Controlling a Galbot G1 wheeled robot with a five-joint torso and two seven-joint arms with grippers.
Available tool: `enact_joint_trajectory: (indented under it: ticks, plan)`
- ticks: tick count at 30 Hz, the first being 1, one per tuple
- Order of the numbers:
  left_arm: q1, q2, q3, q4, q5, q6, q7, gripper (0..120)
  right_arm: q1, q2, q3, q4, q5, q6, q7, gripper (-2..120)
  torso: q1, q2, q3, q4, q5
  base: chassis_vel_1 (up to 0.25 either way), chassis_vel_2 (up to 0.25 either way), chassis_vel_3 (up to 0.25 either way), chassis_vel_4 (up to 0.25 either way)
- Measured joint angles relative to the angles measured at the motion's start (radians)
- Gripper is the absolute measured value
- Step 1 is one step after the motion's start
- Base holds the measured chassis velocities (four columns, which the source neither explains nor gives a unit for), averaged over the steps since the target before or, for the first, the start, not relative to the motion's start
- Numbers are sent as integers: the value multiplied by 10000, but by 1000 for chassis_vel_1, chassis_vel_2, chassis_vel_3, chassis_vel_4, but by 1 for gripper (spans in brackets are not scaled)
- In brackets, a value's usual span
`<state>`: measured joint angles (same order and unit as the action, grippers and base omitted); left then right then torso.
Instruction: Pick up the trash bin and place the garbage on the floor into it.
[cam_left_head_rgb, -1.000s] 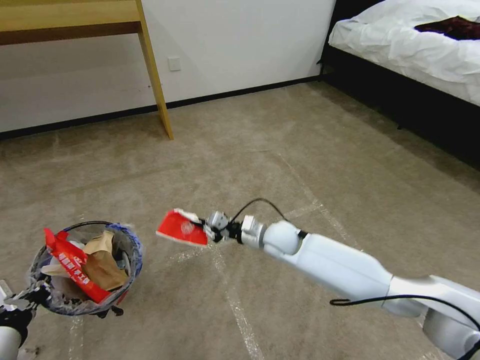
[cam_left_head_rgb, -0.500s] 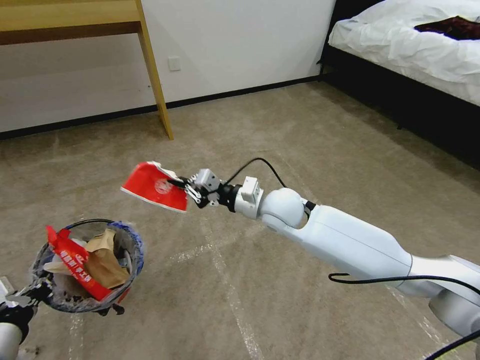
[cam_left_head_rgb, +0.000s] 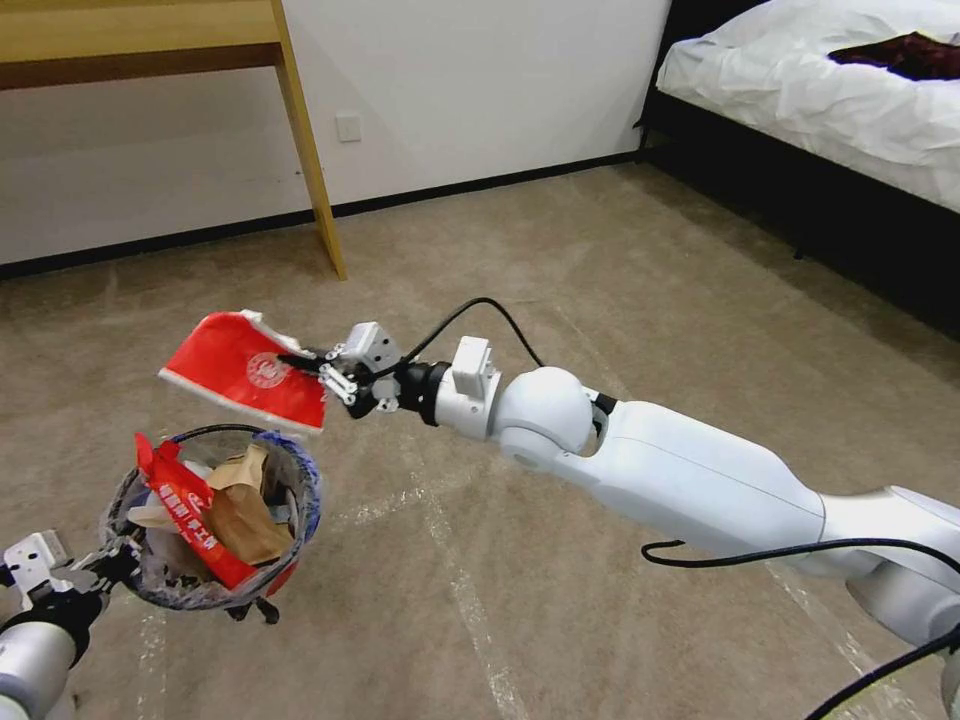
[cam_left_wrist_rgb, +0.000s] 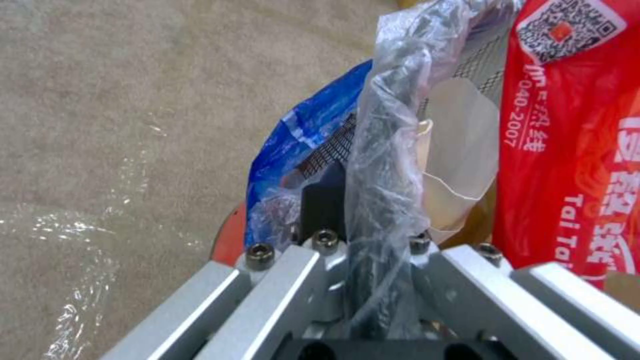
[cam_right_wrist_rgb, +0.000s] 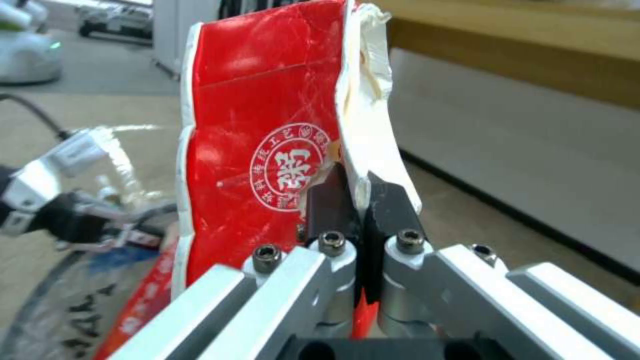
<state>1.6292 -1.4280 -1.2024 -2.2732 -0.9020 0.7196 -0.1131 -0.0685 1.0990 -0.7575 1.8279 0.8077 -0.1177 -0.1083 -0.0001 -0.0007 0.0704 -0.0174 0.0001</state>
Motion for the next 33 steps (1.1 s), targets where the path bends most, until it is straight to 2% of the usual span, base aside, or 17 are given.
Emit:
enact_joint_trajectory:
  ticks: [6,9,20,33]
  plan:
    - [-33,11,12,-11,-10,9,4,1,190,51,-450,74,38,-142,148,0,0,0,0,0,1,0,0,0,0]
    - [-109,9,23,-14,-31,12,17,1,376,5,-1250,143,-10,-332,282,0,0,0,0,-2,1,0,0,0,0]
    - [-93,19,-23,-140,-111,12,23,1,814,194,-2766,-60,-343,-405,292,0,0,0,0,-1,1,0,0,0,0]
    - [-14,-41,-107,-359,-209,7,23,1,1119,1277,-3410,-869,-593,-379,284,0,0,0,0,-1,1,0,0,0,0]
